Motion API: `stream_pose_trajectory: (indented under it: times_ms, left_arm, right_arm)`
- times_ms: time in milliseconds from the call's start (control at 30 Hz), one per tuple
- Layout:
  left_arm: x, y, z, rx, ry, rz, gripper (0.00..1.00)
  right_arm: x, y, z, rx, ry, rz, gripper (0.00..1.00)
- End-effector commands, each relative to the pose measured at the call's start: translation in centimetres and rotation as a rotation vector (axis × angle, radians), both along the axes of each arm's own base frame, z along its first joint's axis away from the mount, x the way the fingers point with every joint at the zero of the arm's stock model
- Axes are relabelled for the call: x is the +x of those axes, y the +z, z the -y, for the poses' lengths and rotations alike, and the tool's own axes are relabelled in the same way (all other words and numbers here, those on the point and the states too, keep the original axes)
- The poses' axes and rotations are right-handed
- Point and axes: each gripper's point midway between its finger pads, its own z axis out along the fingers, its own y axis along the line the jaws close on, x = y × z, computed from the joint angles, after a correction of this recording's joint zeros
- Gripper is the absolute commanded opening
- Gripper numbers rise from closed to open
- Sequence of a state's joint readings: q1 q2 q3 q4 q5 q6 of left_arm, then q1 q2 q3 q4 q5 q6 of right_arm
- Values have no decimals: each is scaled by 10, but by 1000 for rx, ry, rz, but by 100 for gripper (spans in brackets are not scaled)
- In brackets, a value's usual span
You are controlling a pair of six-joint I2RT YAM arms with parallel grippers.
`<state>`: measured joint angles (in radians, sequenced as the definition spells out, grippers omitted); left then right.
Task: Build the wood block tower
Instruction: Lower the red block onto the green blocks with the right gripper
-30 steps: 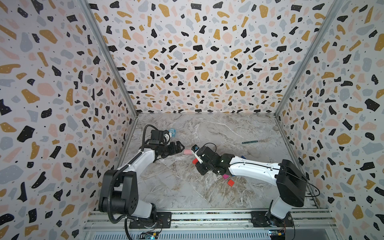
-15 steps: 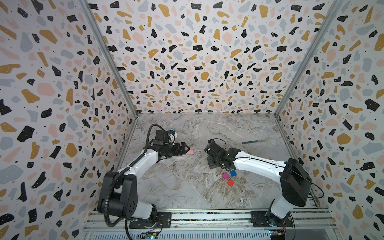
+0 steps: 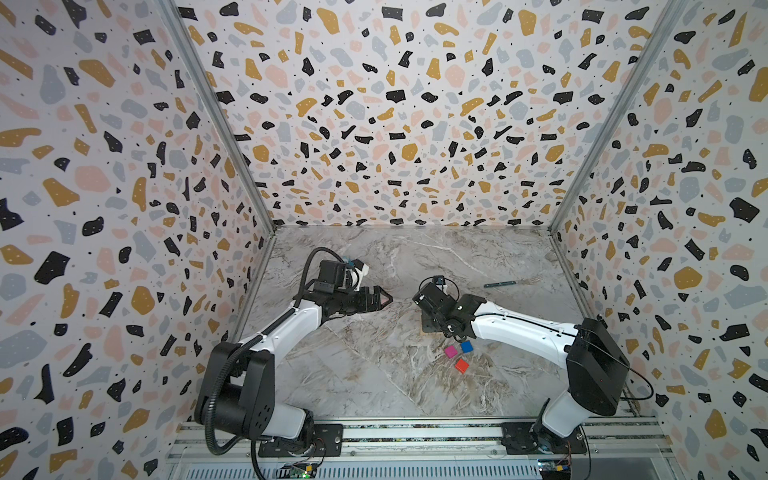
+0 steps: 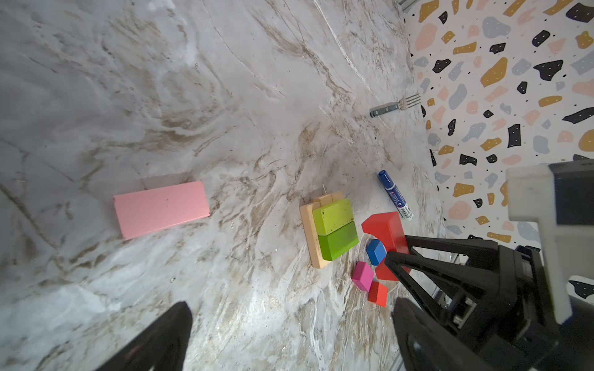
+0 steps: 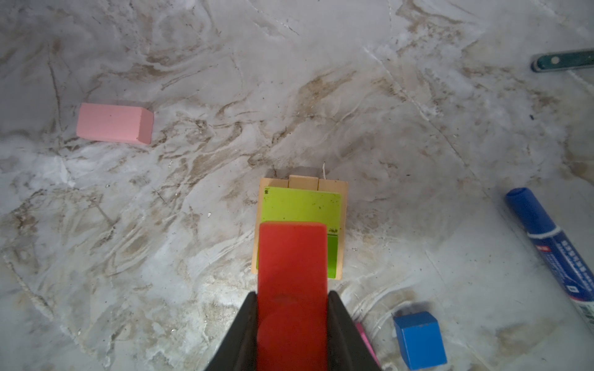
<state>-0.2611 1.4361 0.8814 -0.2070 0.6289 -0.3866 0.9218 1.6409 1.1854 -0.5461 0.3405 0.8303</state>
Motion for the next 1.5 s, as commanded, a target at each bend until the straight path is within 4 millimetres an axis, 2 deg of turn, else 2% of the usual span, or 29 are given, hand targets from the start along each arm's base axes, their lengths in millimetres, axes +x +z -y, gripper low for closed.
stream_pose_trajectory:
  times_ms: [0, 233, 1467]
  left_arm:
    - [-6, 8, 9, -38, -37, 21, 98]
    - [-7, 7, 11, -36, -46, 22, 98]
    - [-4, 3, 6, 11, -29, 20, 98]
  right_arm:
    - [1, 9, 11, 10, -72, 26, 7]
    - [3, 5, 19, -5, -113, 43, 6]
    - [16, -28, -3, -50, -59, 49, 5]
